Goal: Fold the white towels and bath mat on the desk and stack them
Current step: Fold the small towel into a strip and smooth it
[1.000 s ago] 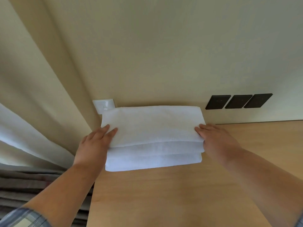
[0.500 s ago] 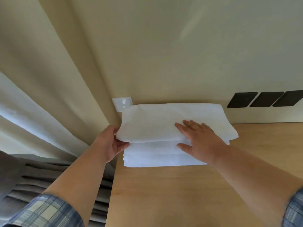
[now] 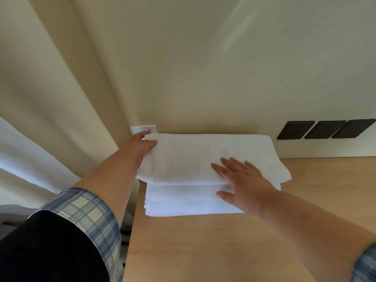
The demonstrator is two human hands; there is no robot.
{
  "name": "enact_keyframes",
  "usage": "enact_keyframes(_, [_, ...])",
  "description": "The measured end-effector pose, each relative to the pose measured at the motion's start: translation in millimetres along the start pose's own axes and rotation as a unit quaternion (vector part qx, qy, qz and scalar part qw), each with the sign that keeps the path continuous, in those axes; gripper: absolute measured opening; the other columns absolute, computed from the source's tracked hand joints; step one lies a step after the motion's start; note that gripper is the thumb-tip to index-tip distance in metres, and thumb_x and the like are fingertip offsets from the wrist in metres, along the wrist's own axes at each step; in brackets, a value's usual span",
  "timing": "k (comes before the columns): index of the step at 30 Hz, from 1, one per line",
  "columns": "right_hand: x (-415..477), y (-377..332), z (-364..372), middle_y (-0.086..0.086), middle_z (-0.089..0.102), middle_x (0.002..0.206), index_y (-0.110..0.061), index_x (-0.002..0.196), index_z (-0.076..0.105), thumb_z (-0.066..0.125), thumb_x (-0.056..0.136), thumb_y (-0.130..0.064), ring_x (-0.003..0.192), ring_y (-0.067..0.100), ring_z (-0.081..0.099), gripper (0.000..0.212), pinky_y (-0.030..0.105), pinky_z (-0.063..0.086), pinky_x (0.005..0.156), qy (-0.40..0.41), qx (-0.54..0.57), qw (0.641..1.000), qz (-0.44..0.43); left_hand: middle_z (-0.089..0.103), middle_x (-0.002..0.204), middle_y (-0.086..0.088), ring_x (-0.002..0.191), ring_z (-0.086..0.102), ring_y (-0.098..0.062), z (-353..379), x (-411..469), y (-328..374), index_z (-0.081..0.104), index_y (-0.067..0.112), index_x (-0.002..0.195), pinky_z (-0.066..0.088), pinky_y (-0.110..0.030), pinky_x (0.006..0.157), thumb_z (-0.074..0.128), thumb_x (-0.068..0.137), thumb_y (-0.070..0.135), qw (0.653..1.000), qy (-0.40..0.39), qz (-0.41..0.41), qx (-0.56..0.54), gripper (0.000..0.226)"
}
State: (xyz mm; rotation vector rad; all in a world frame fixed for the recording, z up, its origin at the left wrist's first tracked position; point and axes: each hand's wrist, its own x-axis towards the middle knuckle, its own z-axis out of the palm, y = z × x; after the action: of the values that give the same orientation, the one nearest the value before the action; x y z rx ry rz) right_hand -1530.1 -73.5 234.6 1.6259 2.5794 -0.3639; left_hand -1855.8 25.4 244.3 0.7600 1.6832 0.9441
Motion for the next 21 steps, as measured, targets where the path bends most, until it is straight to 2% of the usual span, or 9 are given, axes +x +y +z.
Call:
enact_keyframes(3, [0.9, -0.4, 0.9, -0.011, -0.003, 0.168, -0.047, 0.155, -0.007, 0.038, 0.094, -0.069, 0.154, 0.012, -0.005, 0.079, 0.040, -0.001, 0.125, 0.001, -0.001, 1.000, -0.006, 0.052, 0.141, -0.011, 0.107, 0.057, -0.027, 3.2, -2.8, -1.9, 0.039, 0.028, 0.151, 0.048, -0.036, 0.089, 0.064, 0.089, 0.003, 0.987, 0.059, 0.041, 0.142, 0.071])
enact_keyframes(6, [1.9, -3.0, 0.0, -0.009, -0.003, 0.168, -0.047, 0.156, -0.006, 0.038, 0.093, -0.070, 0.154, 0.014, -0.004, 0.080, 0.042, -0.001, 0.125, -0.004, -0.002, 1.000, -0.005, 0.036, 0.157, -0.007, 0.133, 0.044, -0.032, 20.6, -31.1, -3.3, 0.024, 0.034, 0.154, 0.040, -0.042, 0.108, 0.059, 0.089, 0.014, 0.890, 0.183, 0.183, 0.374, 0.077])
enact_keyframes(7, [2.1, -3.5, -0.4, -0.009, -0.002, 0.168, -0.046, 0.156, -0.006, 0.036, 0.093, -0.072, 0.154, 0.015, -0.004, 0.080, 0.043, 0.000, 0.125, -0.008, -0.001, 1.000, -0.003, 0.032, 0.159, -0.005, 0.139, 0.039, -0.031, 36.7, -47.7, -7.7, 0.025, 0.034, 0.153, 0.035, -0.044, 0.113, 0.058, 0.092, 0.021, 0.860, 0.175, 0.268, 0.397, 0.071])
enact_keyframes(9, [1.9, -2.8, -1.4, -0.008, -0.002, 0.168, -0.045, 0.156, -0.005, 0.028, 0.090, -0.076, 0.154, 0.014, -0.004, 0.080, 0.043, 0.000, 0.125, -0.013, 0.008, 1.000, -0.003, 0.032, 0.161, -0.003, 0.146, 0.032, -0.028, 71.7, -78.3, -24.5, 0.032, 0.033, 0.152, 0.028, -0.046, 0.118, 0.047, 0.098, 0.040, 0.816, 0.060, 0.361, 0.447, 0.057])
enact_keyframes(11, [-0.1, 4.4, -4.9, -0.009, -0.001, 0.168, -0.043, 0.157, -0.003, 0.016, 0.086, -0.080, 0.154, 0.012, -0.003, 0.083, 0.041, 0.001, 0.125, -0.010, 0.031, 0.999, 0.003, 0.021, 0.166, 0.000, 0.153, 0.016, -0.023, 91.9, -96.5, -43.8, 0.027, 0.036, 0.156, 0.015, -0.045, 0.123, 0.026, 0.100, 0.053, 0.781, -0.025, 0.323, 0.535, 0.058])
enact_keyframes(15, [-16.1, 41.5, -5.7, -0.005, 0.002, 0.168, -0.034, 0.160, 0.004, 0.001, 0.082, -0.082, 0.154, 0.014, -0.003, 0.092, 0.039, 0.002, 0.125, 0.017, 0.042, 0.992, 0.114, 0.010, 0.169, 0.002, 0.155, 0.007, -0.022, 82.8, -94.0, -50.7, 0.015, 0.040, 0.159, 0.008, -0.047, 0.124, 0.006, 0.095, 0.063, 0.764, -0.024, 0.272, 0.584, 0.068])
enact_keyframes(17, [-27.0, 57.7, -2.5, -0.005, 0.002, 0.168, -0.033, 0.160, 0.012, 0.009, 0.085, -0.080, 0.154, 0.016, -0.001, 0.088, 0.039, 0.006, 0.125, 0.028, 0.107, 0.975, 0.192, 0.006, 0.169, 0.003, 0.155, 0.004, -0.020, 74.8, -93.6, -47.1, 0.007, 0.041, 0.159, 0.006, -0.046, 0.125, 0.011, 0.092, 0.072, 0.752, -0.044, 0.283, 0.593, 0.074])
enact_keyframes(19, [-33.7, 66.8, -1.1, -0.004, 0.008, 0.168, -0.032, 0.158, 0.022, 0.020, 0.095, -0.070, 0.154, 0.020, 0.009, 0.074, 0.040, 0.015, 0.124, 0.057, 0.239, 0.938, 0.244, 0.006, 0.168, 0.007, 0.154, 0.005, -0.017, 63.0, -96.1, -47.4, 0.001, 0.045, 0.157, 0.007, -0.044, 0.125, 0.029, 0.089, 0.078, 0.719, -0.086, 0.332, 0.604, 0.081])
enact_keyframes(21, [-35.0, 72.1, -4.6, -0.003, 0.024, 0.163, -0.031, 0.155, 0.031, 0.030, 0.103, -0.055, 0.149, 0.023, 0.026, 0.057, 0.041, 0.030, 0.117, 0.098, 0.352, 0.893, 0.264, 0.013, 0.167, 0.008, 0.153, 0.013, -0.015, 44.8, -97.9, -50.5, 0.005, 0.048, 0.156, 0.012, -0.041, 0.124, 0.047, 0.090, 0.069, 0.683, -0.107, 0.379, 0.615, 0.081])
